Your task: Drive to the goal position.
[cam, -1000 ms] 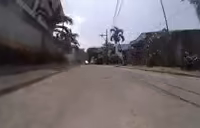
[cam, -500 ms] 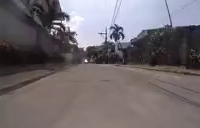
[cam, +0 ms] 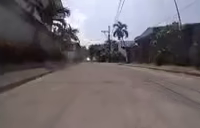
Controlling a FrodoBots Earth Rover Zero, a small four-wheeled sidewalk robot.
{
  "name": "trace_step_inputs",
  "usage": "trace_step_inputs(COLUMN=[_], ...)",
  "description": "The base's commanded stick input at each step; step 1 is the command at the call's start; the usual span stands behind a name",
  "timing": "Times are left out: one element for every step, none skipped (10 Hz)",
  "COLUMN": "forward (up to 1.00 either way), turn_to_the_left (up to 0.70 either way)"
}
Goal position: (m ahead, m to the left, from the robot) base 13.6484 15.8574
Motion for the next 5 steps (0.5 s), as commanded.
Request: trace_step_inputs(forward=[1.00,1.00,1.00,1.00,1.00], turn_to_the_left=[0.00,0.00,0.00,0.00,0.00])
